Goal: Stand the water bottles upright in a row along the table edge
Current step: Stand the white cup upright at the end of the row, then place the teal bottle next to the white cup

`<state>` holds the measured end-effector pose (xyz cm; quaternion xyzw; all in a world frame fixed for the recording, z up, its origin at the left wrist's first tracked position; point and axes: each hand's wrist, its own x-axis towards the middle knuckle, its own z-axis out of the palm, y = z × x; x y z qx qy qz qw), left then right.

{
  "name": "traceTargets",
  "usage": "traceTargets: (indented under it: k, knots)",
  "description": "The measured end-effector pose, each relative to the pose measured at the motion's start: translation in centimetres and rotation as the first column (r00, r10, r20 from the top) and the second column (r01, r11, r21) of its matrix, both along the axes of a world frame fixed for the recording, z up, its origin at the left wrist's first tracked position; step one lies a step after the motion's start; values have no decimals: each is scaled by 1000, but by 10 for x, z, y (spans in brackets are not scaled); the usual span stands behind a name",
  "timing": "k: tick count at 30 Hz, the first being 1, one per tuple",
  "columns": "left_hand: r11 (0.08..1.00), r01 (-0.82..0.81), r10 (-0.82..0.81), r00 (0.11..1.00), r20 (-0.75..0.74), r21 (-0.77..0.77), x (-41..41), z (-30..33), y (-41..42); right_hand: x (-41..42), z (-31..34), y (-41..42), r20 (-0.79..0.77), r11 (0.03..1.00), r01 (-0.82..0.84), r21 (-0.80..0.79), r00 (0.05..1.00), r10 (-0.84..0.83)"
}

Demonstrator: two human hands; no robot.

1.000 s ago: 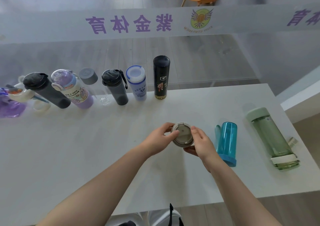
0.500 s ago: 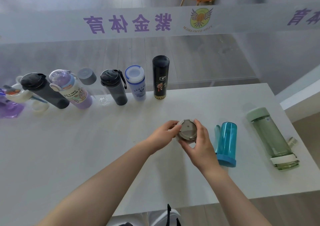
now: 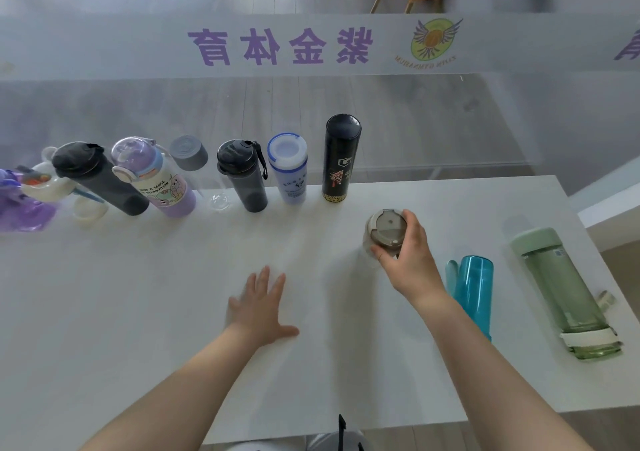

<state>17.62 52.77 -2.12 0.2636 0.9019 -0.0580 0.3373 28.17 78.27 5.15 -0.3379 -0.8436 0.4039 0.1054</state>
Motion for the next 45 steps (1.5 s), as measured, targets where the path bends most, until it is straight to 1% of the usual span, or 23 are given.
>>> traceTargets:
  k: [4, 8, 17, 26, 36, 40, 42, 45]
  knots:
    - [997, 64, -65, 998, -15, -51, -1, 1, 2, -25, 3, 14, 29, 1000, -11, -11, 1000, 11]
    - [994, 77, -79, 997, -18, -79, -1, 4, 3, -52, 5, 30, 27, 1000, -2, -26, 1000, 3]
    - [990, 104, -103, 995, 14, -92, -3, 9, 5, -110, 6, 62, 32, 999, 39, -13, 999, -39]
    - [987, 122, -118, 992, 40, -105, -5, 8, 6, -134, 3, 82, 24, 999, 36, -41, 999, -35]
    - [991, 97, -93, 995, 44, -96, -5, 2, 5, -134, -2, 86, 1, 1000, 19, -12, 1000, -19]
    - [993, 77, -74, 997, 32, -85, -5, 4, 4, -127, 3, 87, 49, 998, -22, -56, 998, 25]
    - [997, 49, -48, 999, 14, -66, -6, 3, 3, -115, 8, 90, 65, 997, -39, -72, 997, 44]
    - [999, -38, 38, 999, -14, -8, -4, 1, 7, -84, 15, 98, 82, 996, -51, -77, 995, 57]
